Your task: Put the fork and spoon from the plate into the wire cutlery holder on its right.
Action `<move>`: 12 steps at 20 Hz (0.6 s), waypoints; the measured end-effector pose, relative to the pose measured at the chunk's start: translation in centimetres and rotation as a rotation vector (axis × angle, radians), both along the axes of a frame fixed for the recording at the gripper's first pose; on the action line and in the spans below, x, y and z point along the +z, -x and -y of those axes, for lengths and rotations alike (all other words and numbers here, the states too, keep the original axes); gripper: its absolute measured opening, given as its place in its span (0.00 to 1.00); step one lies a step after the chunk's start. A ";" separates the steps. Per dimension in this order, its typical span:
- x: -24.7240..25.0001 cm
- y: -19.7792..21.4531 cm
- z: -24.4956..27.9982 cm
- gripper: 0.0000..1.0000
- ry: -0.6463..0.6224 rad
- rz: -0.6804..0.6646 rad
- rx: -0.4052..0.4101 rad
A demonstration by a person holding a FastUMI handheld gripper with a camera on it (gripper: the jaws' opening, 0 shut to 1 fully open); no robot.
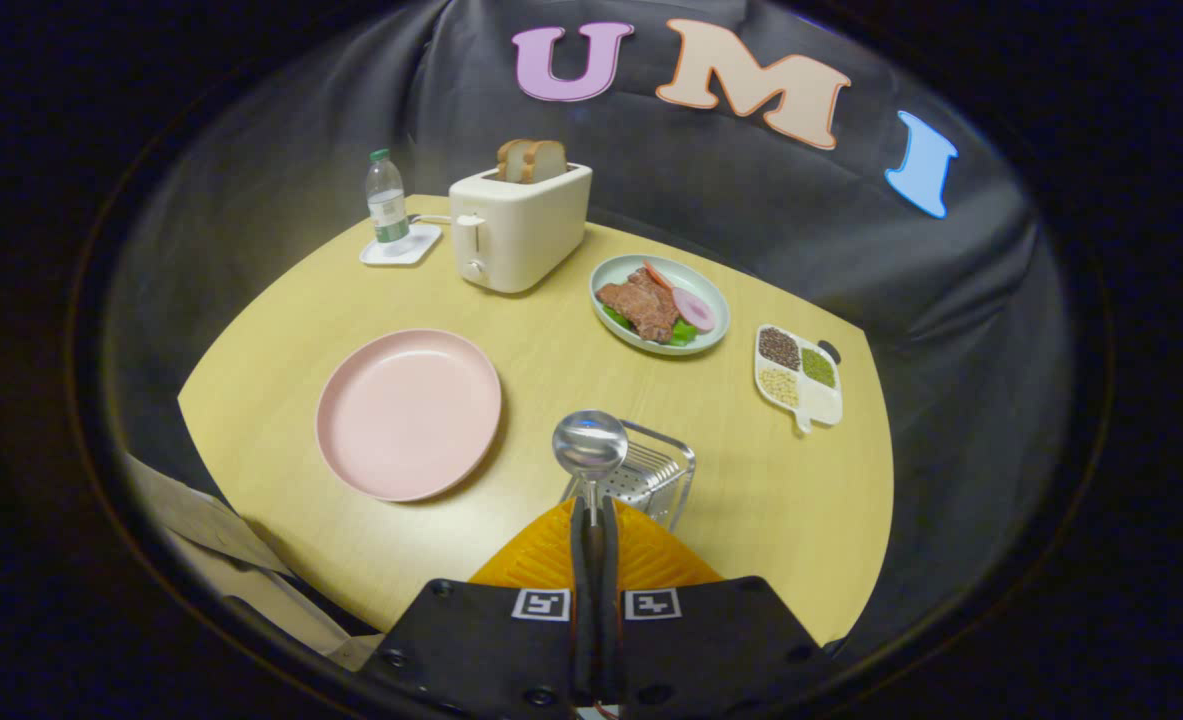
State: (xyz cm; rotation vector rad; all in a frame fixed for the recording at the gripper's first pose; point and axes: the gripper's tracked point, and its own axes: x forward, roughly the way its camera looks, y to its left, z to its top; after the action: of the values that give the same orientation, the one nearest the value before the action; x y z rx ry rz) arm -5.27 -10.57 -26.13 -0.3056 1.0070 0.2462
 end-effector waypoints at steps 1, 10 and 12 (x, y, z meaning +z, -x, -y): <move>-0.1 0.1 0.3 0.06 0.003 -0.006 -0.006; 0.0 -0.8 1.3 0.20 0.022 0.011 -0.021; 0.0 -1.0 1.3 0.35 0.023 0.020 -0.021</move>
State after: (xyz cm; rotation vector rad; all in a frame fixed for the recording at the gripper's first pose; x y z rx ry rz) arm -4.22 -11.90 -26.12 -0.3174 0.9932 0.2126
